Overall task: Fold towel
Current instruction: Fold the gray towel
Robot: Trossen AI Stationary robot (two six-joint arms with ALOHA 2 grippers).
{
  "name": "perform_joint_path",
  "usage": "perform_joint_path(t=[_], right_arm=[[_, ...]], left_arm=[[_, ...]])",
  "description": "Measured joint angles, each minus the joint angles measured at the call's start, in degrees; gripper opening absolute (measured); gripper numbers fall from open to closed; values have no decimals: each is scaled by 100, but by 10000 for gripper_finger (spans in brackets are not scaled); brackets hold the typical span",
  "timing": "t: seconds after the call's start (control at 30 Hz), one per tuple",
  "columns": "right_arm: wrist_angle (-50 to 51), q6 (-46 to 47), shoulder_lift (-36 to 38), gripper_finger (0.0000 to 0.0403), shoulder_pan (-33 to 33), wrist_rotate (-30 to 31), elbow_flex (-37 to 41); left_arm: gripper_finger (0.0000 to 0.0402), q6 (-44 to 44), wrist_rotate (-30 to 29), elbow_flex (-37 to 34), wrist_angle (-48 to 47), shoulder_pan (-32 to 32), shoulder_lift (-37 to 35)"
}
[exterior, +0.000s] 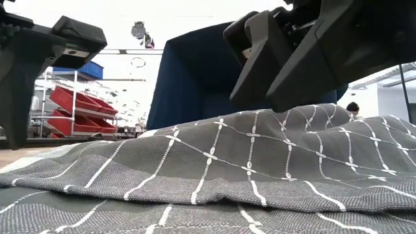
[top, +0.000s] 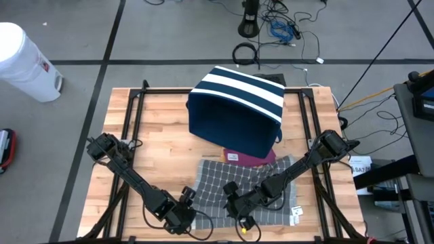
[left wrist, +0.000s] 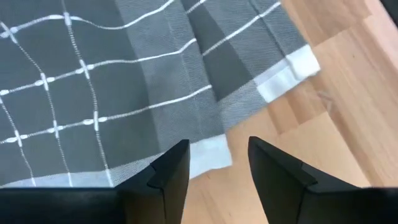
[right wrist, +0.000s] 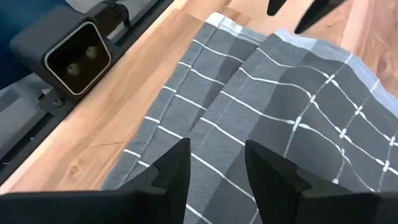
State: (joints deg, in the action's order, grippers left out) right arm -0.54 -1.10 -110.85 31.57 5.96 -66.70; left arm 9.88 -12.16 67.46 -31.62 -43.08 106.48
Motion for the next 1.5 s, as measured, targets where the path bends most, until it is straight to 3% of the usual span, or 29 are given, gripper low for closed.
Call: perform_joint_path(t=[0.27,0.6,1.0,1.5], right_arm=[[-4,42,0,141,-2,4,-7],[20,101,4,141,-2,4,-11],[-11,207,6,141,12,3,-11],[-252,44,7,141,133,-607,-11]], left_arm=[[135,128,90,5,87,12,311],[125,365,-459,21,72,-10,429],[10,118,-781,7,-113,84,448],[2,360,-658,-15,-158,304,-79]])
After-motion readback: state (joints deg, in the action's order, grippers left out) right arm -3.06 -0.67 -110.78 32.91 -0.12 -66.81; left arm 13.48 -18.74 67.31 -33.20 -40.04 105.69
